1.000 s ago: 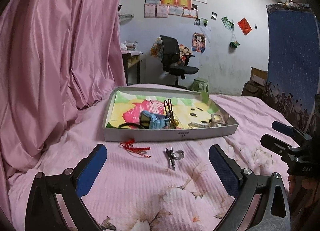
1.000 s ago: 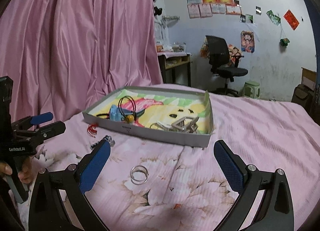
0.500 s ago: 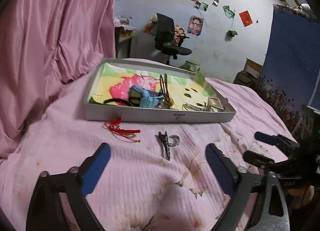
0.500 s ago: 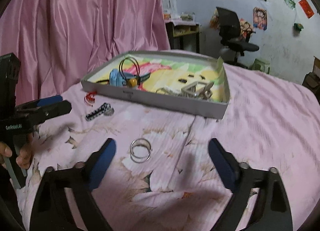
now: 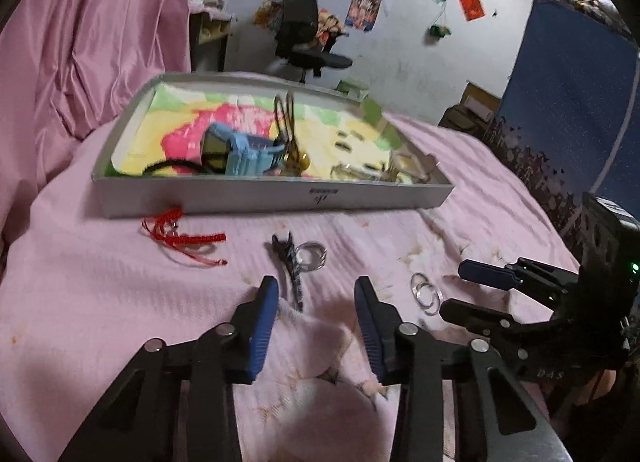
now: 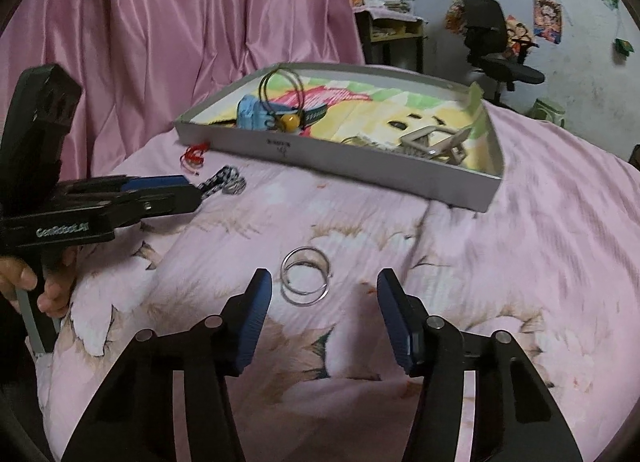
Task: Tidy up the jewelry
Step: 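Grasp the silver ring with the right tool while the left tool grasps the black metal clip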
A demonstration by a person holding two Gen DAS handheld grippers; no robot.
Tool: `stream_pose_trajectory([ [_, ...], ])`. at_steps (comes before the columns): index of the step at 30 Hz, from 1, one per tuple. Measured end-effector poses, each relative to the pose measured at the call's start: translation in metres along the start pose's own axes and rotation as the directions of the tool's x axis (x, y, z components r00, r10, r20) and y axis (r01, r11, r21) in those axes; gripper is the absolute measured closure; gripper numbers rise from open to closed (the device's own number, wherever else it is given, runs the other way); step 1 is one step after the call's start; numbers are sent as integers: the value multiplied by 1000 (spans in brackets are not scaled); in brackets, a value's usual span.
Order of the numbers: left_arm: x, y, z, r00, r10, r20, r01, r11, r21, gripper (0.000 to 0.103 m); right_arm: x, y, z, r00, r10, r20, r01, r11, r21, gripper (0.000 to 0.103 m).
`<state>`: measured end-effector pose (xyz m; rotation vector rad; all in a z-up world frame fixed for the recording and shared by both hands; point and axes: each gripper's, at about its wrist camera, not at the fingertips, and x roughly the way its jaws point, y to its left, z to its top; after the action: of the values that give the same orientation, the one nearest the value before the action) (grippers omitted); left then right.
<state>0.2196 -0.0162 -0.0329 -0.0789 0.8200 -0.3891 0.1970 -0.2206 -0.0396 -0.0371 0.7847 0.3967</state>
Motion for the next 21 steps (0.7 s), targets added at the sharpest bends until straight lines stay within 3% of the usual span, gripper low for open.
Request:
stream_pose_trajectory([
  [12,16,10,2,997,31,-66,-34,998,-47,80,18,6,2,998,0,-69,0,1000,-4,54],
  [21,18,12,2,997,44,-67,-48,998,-52,84,24,9,3,997,-11,-73,11,1000,5,70],
])
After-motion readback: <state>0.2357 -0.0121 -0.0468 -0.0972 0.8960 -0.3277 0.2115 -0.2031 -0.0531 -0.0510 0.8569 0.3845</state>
